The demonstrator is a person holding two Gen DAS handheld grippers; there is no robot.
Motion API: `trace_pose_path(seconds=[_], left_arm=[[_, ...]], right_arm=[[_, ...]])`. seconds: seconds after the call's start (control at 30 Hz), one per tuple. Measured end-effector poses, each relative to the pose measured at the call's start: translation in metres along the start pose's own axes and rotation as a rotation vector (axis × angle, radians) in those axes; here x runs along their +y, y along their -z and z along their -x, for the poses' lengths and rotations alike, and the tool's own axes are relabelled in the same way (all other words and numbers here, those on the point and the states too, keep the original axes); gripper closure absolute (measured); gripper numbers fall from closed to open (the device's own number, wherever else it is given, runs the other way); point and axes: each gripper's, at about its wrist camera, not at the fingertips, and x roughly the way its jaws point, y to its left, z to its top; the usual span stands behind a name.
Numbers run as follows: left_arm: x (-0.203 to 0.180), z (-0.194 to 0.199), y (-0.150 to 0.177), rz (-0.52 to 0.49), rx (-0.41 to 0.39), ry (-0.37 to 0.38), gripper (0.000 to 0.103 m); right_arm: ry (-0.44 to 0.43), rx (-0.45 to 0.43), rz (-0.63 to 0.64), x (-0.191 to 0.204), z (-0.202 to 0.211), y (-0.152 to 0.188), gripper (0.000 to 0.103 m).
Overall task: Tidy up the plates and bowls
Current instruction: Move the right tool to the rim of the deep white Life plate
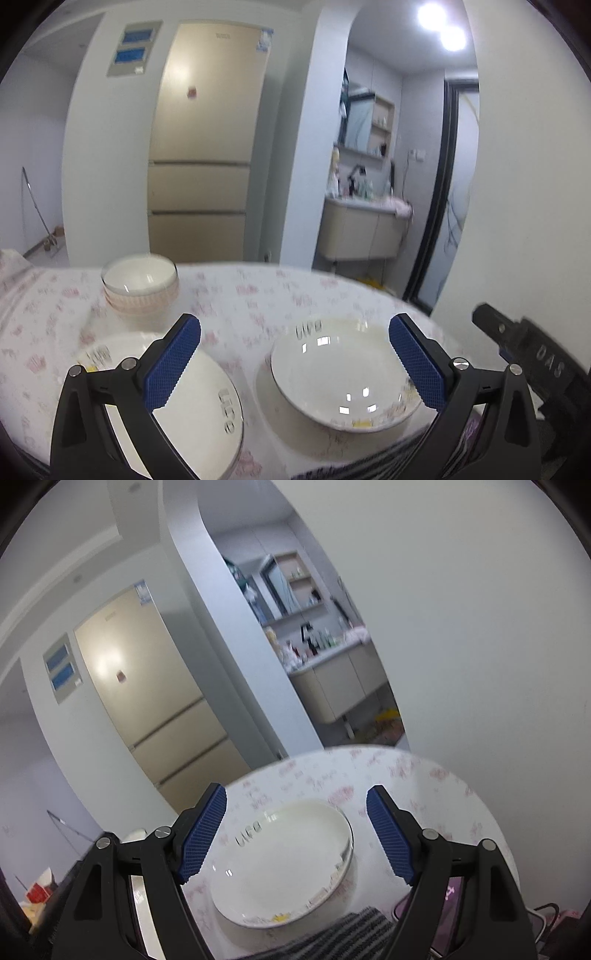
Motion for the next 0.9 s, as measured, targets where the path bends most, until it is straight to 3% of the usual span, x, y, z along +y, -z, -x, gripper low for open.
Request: trace_pose_path(seconds=[0.17,0.43,0.57,0.67,0.8,0.9], left_arm=[[-0.008,-0.024,0.024,-0.065,0.109,-0.016,0.0],[-0.011,-0.043,0.036,-0.077,0.203,-0.017,0.0],[-0.008,-0.053,0.038,-0.06,0.253,-0.032,0.002],[-0.002,-0.059,0.04,-0.033,0.288,-0.033,0.012],[0.009,-0.071,0.044,0.024,0.359,-0.017,0.04],[0.015,-0.078,0.047,0.059,0.402,-0.011,0.054]], right_arm=[[-0.027,0.157,-0.041,-0.012,-0.02,0.007,0.026],[-0.012,0.283,-0.065,-0.024,-0.046,0.035,0.026],[-0.029,0.287,-0.031,-0.019,-0.047,0.037,0.026],[-0.025,0.305,-0.038,-0.02,-0.053,0.04,0.026],[0.0,0.306,-0.124,-0.037,-0.055,0.04,0.027],[0.006,0.316,-0.153,-0.042,-0.056,0.041,0.036]])
